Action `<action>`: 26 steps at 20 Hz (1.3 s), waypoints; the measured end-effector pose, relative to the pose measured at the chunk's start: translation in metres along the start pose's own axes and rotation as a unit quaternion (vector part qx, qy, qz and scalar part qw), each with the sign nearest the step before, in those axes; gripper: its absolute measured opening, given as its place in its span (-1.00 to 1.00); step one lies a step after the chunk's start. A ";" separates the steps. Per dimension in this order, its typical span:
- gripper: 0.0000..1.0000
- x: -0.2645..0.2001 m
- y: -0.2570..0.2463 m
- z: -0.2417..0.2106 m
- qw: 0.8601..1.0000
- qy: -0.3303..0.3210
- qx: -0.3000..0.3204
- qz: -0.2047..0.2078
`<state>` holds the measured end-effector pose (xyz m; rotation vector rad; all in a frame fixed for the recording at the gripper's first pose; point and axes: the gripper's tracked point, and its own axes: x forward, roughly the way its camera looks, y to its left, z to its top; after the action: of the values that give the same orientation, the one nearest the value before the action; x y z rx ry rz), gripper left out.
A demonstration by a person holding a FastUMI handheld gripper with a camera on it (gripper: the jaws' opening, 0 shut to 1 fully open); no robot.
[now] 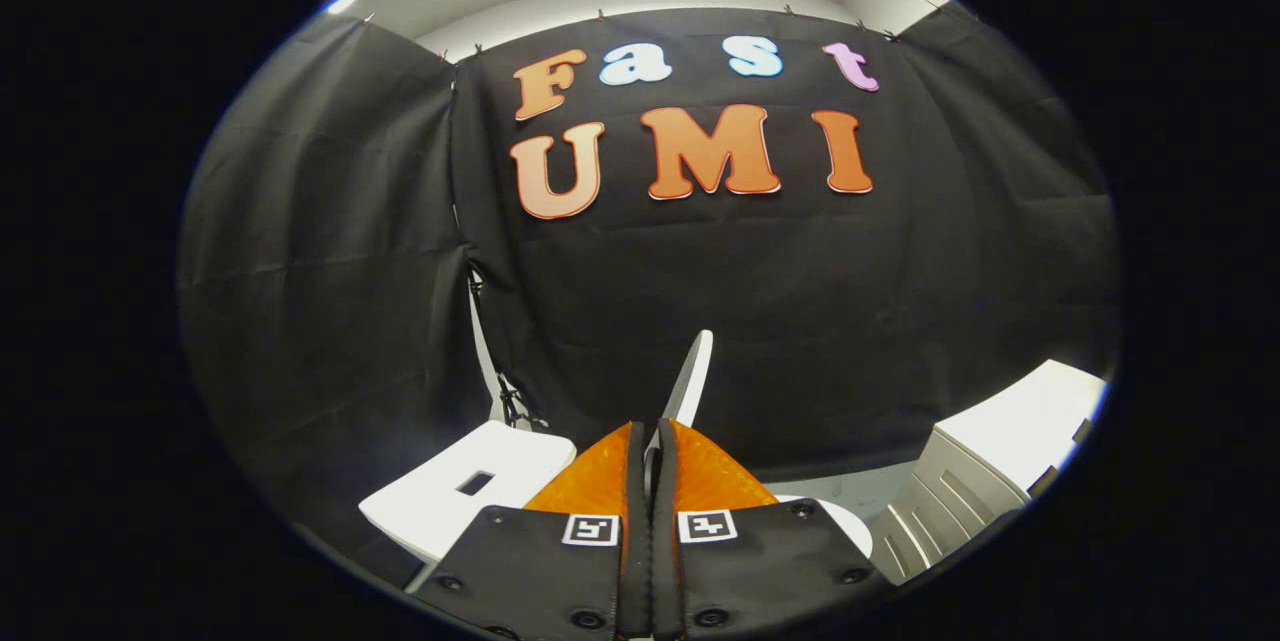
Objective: Open the toilet lid.
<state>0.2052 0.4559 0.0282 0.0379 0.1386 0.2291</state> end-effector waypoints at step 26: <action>-0.83 0.029 0.226 -0.011 0.990 0.002 -0.090 0.111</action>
<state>0.1809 0.6825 0.0254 -0.1267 0.1165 0.4632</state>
